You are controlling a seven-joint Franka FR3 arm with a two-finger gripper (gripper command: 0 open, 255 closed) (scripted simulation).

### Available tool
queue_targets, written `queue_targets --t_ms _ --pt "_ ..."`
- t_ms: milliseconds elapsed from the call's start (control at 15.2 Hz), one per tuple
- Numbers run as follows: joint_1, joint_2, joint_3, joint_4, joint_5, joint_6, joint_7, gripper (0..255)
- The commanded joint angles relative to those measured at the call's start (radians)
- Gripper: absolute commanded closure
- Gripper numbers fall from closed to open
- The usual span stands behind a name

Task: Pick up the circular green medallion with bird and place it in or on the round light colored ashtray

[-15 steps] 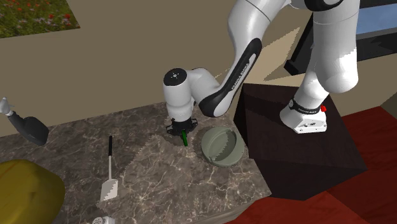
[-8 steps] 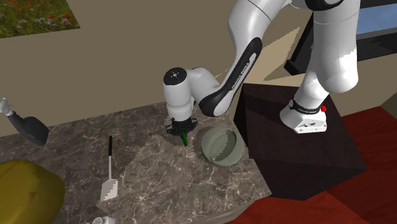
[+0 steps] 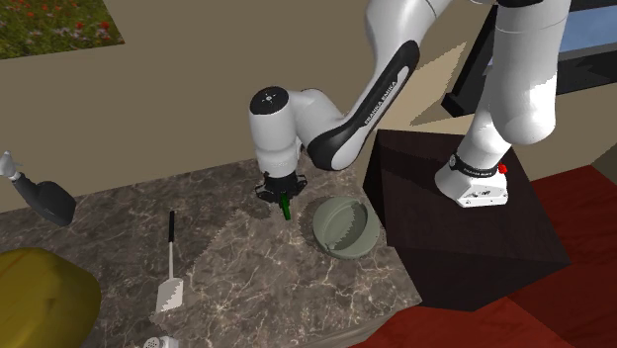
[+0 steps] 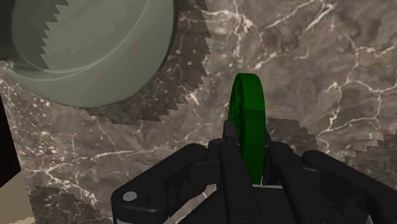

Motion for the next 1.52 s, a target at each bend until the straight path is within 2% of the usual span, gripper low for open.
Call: queue_targets --t_ms 0,594,1056,1254,1452 --pt "-0.007 -0.021 0.009 -0.001 0.016 -0.018 -0.011 255" --pt "-0.031 -0.105 0.041 0.022 0.082 -0.111 -0.056 255" --pt "-0.047 -0.373 0.11 -0.272 0.257 -0.039 -0.097 255" --pt "-0.023 -0.496 0.126 -0.382 0.357 -0.03 -0.129 255" --pt "0.026 -0.62 0.129 -0.482 0.458 -0.038 -0.159 255"
